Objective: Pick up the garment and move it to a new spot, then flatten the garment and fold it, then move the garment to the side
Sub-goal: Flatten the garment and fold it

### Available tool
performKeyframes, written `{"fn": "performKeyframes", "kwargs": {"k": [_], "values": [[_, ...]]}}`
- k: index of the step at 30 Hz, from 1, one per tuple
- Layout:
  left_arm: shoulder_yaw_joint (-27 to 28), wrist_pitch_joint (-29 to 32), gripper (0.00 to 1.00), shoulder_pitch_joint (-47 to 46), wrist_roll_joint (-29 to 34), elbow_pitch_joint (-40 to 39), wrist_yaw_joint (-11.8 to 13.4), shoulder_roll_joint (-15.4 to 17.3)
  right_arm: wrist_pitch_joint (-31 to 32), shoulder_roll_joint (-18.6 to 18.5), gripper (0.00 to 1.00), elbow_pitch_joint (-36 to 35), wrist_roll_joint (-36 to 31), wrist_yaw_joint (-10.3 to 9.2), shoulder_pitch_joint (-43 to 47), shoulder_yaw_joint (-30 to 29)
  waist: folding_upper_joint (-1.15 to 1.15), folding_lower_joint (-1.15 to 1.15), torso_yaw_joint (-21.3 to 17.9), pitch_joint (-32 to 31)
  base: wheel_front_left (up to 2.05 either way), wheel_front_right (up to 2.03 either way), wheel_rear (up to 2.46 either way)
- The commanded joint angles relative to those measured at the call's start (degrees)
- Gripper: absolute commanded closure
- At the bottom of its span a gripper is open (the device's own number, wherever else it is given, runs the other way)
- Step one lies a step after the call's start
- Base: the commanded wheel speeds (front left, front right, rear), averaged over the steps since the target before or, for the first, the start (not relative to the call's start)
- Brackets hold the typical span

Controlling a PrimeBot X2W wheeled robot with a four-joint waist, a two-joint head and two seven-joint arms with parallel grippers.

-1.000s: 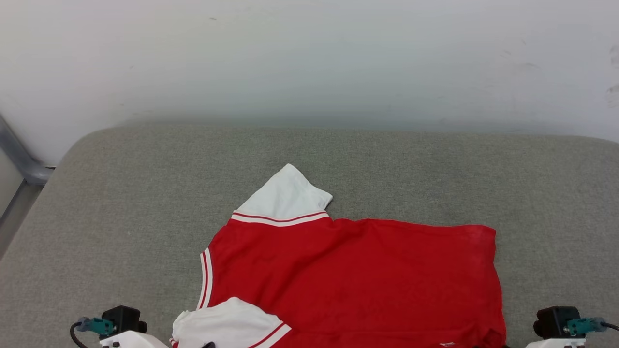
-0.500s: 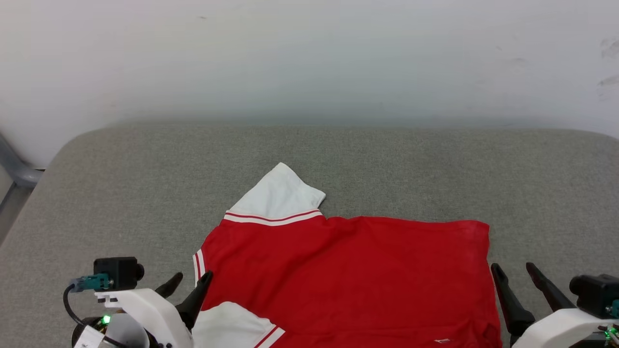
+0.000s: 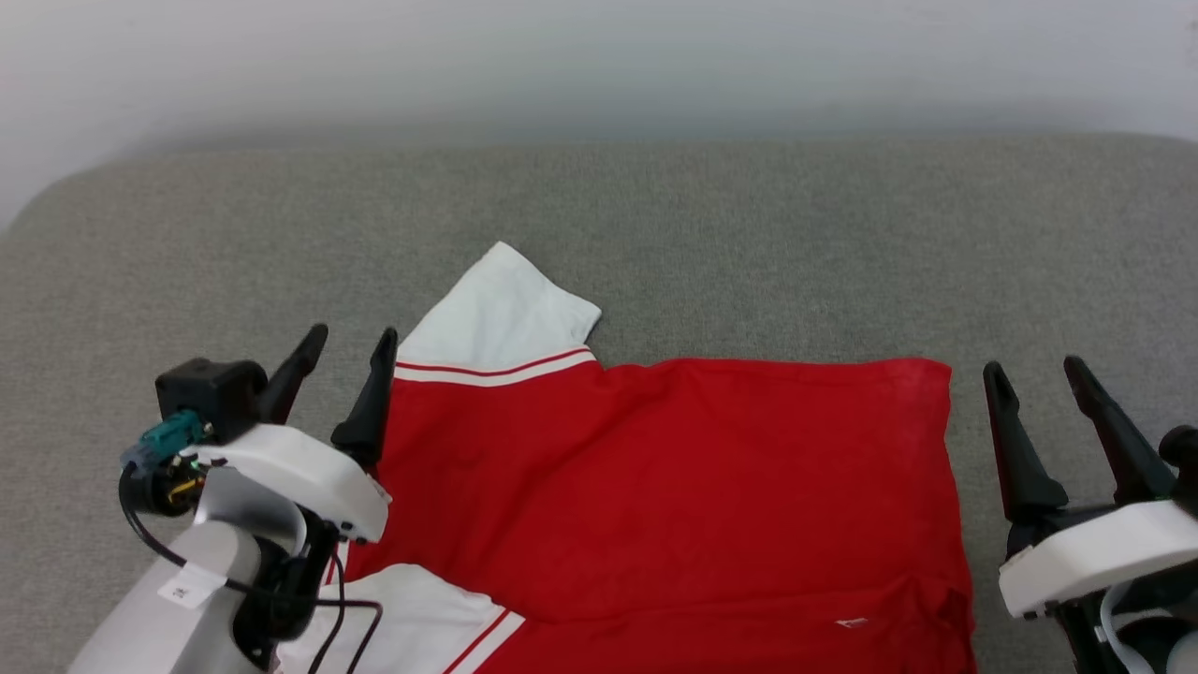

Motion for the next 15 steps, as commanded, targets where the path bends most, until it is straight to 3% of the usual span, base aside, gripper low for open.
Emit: {"fn": "performKeyframes", "kwargs": {"k": [1,9,15], "values": [[-0.1,-0.5,0.0,-1.4,0.9,0.4,-0.2,-0.3,-0.4,0.3,0.0,-0.4,-0.1,-0.03,-1.3,0.1,0.0,0.0,-1.3,3.2,0.0,0.0,0.0],[0.1,-0.9,0.0,-14.6,3.7,8.5,-2.6,-0.5,-2.1,0.9,0.0,-1.6,-0.9,-0.03,-6.6,0.8,0.0,0.0,-3.8,10.4,0.0,0.0,0.0],[-0.6,5.6,0.0,-25.6,1.5,17.4,-9.1,0.2,-2.9,1.2,0.0,-0.4,-0.4,-0.03,-8.9,1.1,0.0,0.0,-6.1,14.1,0.0,0.0,0.0]]}}
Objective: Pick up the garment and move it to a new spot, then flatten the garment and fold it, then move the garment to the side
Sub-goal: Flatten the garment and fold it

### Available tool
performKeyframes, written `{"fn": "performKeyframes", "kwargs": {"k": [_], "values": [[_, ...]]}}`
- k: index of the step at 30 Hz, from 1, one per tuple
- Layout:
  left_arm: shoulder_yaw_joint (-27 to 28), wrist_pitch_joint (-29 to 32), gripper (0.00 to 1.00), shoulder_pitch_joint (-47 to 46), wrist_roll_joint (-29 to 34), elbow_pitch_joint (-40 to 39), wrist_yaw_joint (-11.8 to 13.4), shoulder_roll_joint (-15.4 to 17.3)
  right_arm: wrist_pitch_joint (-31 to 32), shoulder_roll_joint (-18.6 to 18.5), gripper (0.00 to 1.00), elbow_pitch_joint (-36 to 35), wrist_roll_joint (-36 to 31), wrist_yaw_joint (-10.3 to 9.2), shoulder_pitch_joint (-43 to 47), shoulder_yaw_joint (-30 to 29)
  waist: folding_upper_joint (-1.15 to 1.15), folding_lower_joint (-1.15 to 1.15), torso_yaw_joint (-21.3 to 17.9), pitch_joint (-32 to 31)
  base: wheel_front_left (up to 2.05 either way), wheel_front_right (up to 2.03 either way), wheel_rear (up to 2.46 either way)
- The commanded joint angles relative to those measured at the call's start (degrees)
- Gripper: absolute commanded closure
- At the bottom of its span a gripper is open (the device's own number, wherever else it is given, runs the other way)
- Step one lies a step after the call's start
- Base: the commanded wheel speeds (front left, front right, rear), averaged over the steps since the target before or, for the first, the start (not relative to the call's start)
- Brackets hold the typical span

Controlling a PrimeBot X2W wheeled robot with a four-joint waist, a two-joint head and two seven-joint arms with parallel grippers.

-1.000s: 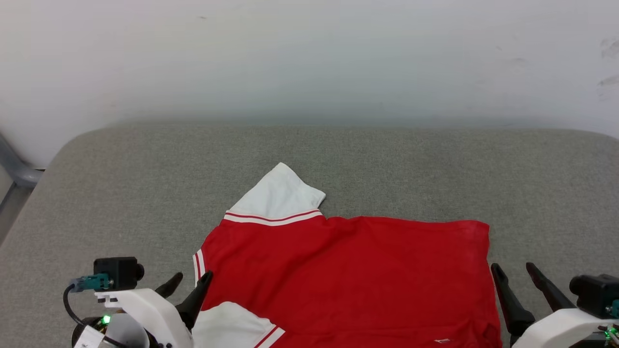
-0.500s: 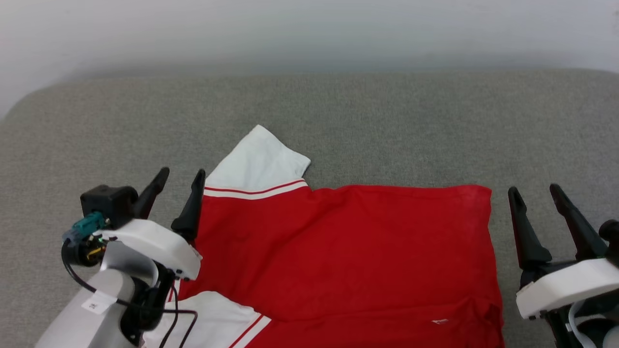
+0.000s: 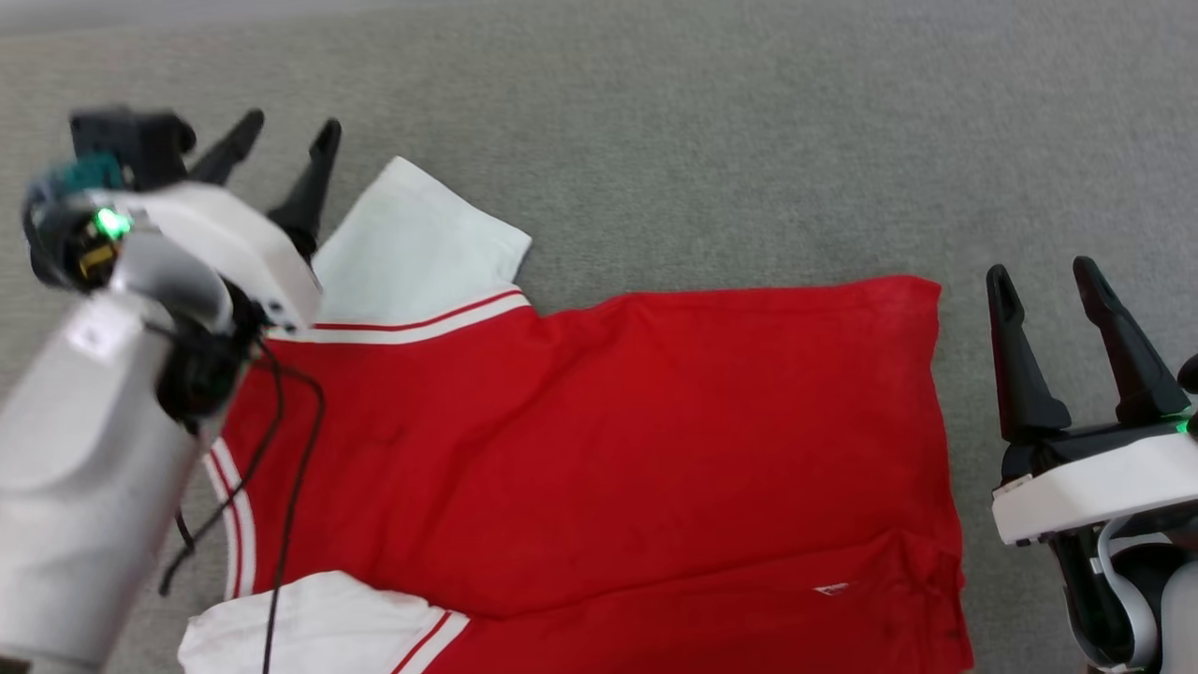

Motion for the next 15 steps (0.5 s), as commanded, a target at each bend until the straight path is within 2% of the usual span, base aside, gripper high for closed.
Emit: {"fn": "performKeyframes", "kwargs": {"k": [1,4,7,13,15], "values": [[-0.1,1.3,0.0,-1.6,-0.9,0.9,-0.9,0.2,-0.6,0.3,0.0,0.2,0.3,-0.03,-0.9,0.1,0.0,-0.01,-1.7,1.8,0.0,0.0,0.0],[-1.2,8.6,0.0,-6.1,-3.7,4.5,-3.7,1.0,-1.0,0.3,0.0,1.1,0.6,-0.03,-1.3,-0.2,0.0,-0.01,-3.0,3.0,0.0,0.0,0.0],[-3.1,17.9,0.0,-9.8,-6.3,6.9,-4.9,2.3,-1.8,0.3,0.0,2.4,1.9,-0.03,-1.1,-0.4,0.0,-0.01,-4.1,3.9,0.0,0.0,0.0],[-6.1,35.7,0.0,-13.6,-11.1,10.0,-5.3,4.8,-3.6,0.3,0.0,4.6,3.9,-0.03,-1.3,-0.1,0.0,-0.01,-6.0,5.5,0.0,0.0,0.0],[-6.8,40.8,0.0,-13.9,-12.3,11.4,-4.7,5.1,-4.0,0.4,0.0,5.3,4.6,-0.03,-1.5,0.1,0.0,-0.01,-6.6,6.0,0.0,0.0,0.0]]}}
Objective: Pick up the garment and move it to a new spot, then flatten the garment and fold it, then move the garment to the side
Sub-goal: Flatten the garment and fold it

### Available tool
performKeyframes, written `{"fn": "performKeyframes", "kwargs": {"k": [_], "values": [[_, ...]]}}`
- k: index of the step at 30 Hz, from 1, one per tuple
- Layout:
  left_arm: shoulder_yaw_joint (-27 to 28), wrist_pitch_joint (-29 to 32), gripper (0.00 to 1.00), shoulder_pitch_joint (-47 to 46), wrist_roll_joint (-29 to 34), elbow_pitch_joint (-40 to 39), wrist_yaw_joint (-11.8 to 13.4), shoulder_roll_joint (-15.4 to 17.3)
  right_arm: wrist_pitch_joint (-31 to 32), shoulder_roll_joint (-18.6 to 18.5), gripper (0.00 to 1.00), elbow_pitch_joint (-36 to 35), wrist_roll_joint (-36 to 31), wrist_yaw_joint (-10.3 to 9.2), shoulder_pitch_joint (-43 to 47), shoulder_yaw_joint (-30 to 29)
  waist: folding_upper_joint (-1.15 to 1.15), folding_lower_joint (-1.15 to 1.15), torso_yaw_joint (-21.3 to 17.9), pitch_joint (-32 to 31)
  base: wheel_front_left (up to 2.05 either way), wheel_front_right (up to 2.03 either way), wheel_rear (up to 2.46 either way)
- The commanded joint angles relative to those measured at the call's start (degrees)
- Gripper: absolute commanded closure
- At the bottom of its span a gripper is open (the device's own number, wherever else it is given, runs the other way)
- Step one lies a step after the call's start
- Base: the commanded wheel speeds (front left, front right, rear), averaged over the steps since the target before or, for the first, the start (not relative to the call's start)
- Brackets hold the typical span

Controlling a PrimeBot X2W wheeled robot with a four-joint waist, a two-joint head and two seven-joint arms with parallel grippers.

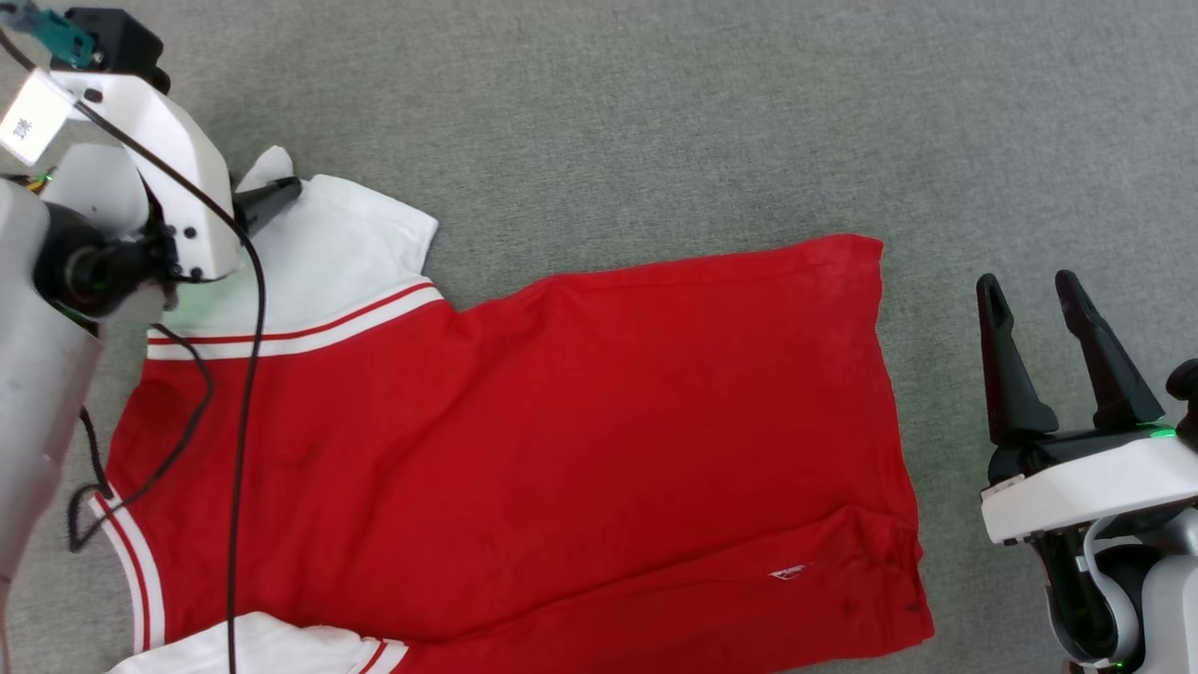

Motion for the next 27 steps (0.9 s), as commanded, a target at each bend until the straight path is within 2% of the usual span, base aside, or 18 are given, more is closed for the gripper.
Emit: {"fn": "performKeyframes", "kwargs": {"k": [1,4,5,7,10,15,18,27], "values": [[-0.9,2.1,0.0,0.1,-0.2,0.9,0.3,-0.1,-0.5,0.2,0.0,0.3,0.5,-0.03,-1.0,0.1,0.0,-0.01,-0.6,0.6,0.0,0.0,0.0],[-2.9,7.9,0.0,2.0,-1.1,2.2,0.9,-0.7,-0.9,0.2,0.0,1.2,1.0,-0.03,-1.2,0.3,0.0,-0.01,-1.0,1.1,0.0,0.0,0.0],[-3.5,9.5,0.23,3.0,-1.6,2.6,1.2,-1.2,-0.8,0.2,0.0,1.6,1.4,-0.03,-1.3,0.2,0.0,-0.01,-1.1,1.2,0.0,0.0,0.0],[-4.3,11.1,1.0,4.1,-1.8,2.5,1.4,-2.0,-0.3,0.2,0.0,2.2,1.9,-0.03,-1.3,0.1,0.0,-0.01,-1.3,1.5,0.0,0.0,0.0],[-4.3,9.7,1.0,4.7,-2.2,2.1,1.1,-3.2,1.1,0.2,0.0,2.9,2.7,-0.03,-1.7,0.2,0.0,-0.01,-1.2,1.5,0.0,0.0,0.0],[-3.1,4.8,1.0,2.3,-1.0,1.7,0.8,-3.1,6.1,0.2,0.0,5.5,4.3,-0.03,-3.5,0.3,0.0,-0.01,-0.5,0.2,0.0,0.0,0.0],[-1.8,0.6,1.0,0.6,-0.5,1.5,0.8,-3.3,11.7,-0.1,0.0,9.3,5.0,-0.03,-6.0,-0.1,0.0,-0.01,0.5,-1.0,0.0,0.0,0.0],[-0.8,-6.4,1.0,-1.8,0.2,0.4,0.4,-5.2,28.5,-5.9,0.0,17.9,7.3,-0.03,-15.5,3.0,0.0,-0.01,5.8,-2.5,0.0,0.0,0.0]]}}
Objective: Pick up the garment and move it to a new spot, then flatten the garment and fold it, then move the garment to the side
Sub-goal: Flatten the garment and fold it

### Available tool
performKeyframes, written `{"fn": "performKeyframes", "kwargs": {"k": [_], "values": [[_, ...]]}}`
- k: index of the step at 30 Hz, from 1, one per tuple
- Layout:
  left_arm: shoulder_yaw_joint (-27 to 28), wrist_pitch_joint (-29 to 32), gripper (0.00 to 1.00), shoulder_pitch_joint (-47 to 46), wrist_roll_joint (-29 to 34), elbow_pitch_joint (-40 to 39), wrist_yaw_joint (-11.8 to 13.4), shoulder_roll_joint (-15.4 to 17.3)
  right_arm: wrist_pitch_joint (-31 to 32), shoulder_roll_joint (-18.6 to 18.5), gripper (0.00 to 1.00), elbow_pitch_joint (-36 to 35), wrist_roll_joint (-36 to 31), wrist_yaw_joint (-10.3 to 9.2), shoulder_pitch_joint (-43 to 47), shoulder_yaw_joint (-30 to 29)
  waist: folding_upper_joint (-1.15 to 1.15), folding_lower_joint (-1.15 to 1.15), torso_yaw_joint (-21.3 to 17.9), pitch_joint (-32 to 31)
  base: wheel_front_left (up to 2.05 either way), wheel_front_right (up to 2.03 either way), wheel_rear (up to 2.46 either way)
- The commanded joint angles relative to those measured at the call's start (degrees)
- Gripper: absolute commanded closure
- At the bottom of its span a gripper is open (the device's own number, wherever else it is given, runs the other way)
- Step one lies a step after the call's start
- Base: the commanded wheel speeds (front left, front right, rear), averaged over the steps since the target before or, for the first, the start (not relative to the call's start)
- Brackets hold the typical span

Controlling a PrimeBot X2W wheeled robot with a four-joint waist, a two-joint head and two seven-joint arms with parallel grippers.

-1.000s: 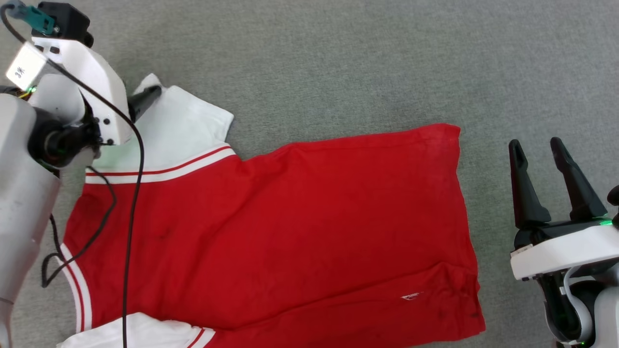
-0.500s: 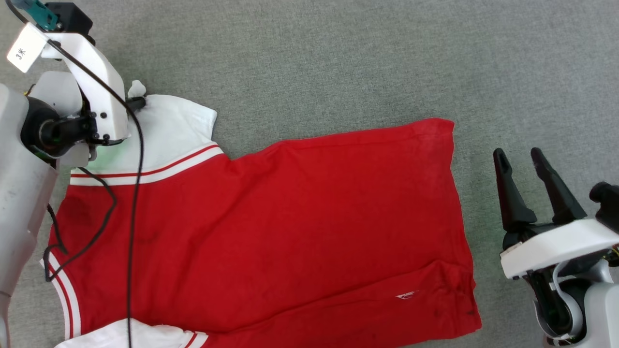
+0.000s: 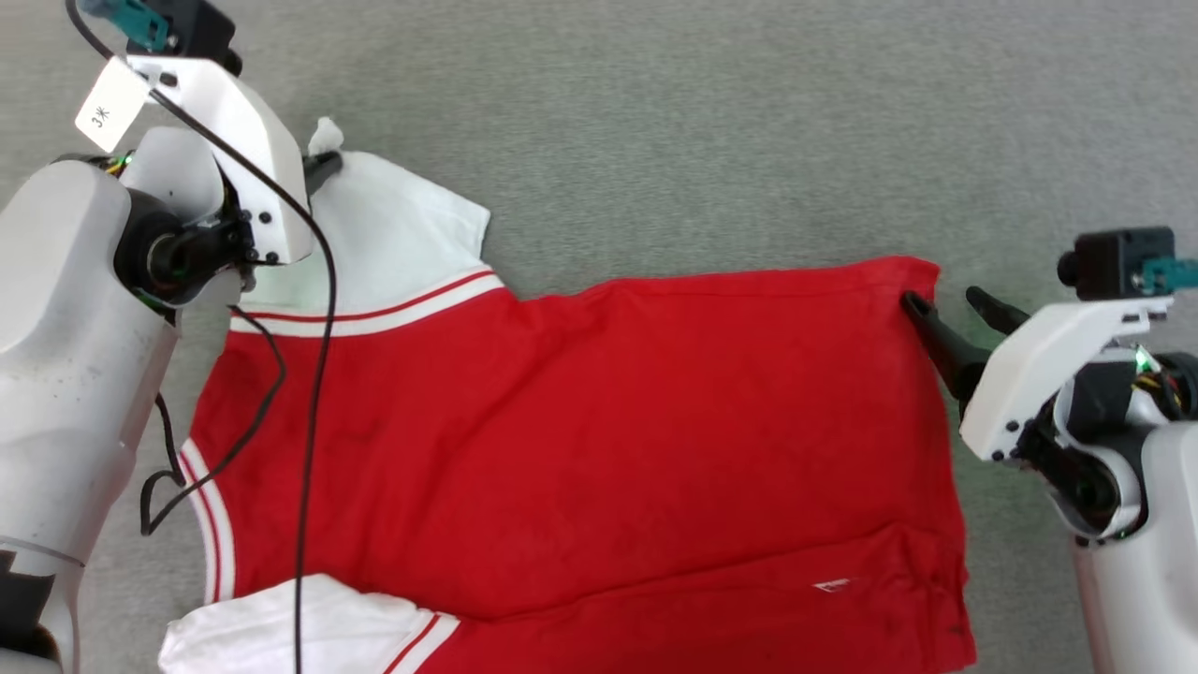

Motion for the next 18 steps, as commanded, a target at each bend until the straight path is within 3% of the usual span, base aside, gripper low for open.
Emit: {"fn": "performKeyframes", "kwargs": {"k": [1,7,14,15,16,17,18], "values": [[0.0,-0.7,1.0,-0.4,0.2,-0.4,-0.1,-0.3,1.8,-1.0,0.0,0.8,0.2,-0.03,-1.6,0.7,0.0,0.0,1.6,-0.2,0.0,0.0,0.0],[-0.4,-2.2,1.0,-1.0,-0.1,-2.3,-0.6,-0.7,12.0,-4.3,0.0,5.9,-0.5,-0.03,-6.4,4.0,0.0,0.0,4.1,0.2,0.0,0.0,0.0],[-1.2,-2.7,1.0,-1.1,-0.5,-3.9,-0.8,-1.1,25.2,-5.0,0.0,15.0,-1.6,-0.03,-6.2,6.3,0.0,0.0,5.5,0.6,0.0,0.0,0.0],[-1.4,-2.7,1.0,-1.0,-0.5,-4.0,-0.8,-1.1,27.0,-4.6,0.11,16.0,-1.6,-0.03,-6.2,6.2,0.0,0.0,5.7,0.7,0.0,0.0,0.0],[-1.6,-2.7,1.0,-1.0,-0.5,-4.2,-0.9,-1.1,27.9,-4.4,0.58,16.4,-1.7,-0.03,-6.4,6.3,0.0,0.0,5.8,0.7,0.0,0.0,0.0],[-1.8,-2.8,1.0,-0.9,-0.6,-4.3,-0.9,-1.2,28.3,-4.3,0.87,16.5,-1.8,-0.03,-7.0,6.2,0.0,0.0,6.0,0.6,0.0,0.0,0.0],[-1.9,-2.9,1.0,-0.8,-0.7,-4.4,-0.9,-1.1,28.3,-4.3,1.0,16.5,-1.6,-0.02,-7.7,6.1,0.0,0.0,6.2,0.5,0.0,0.0,0.0]]}}
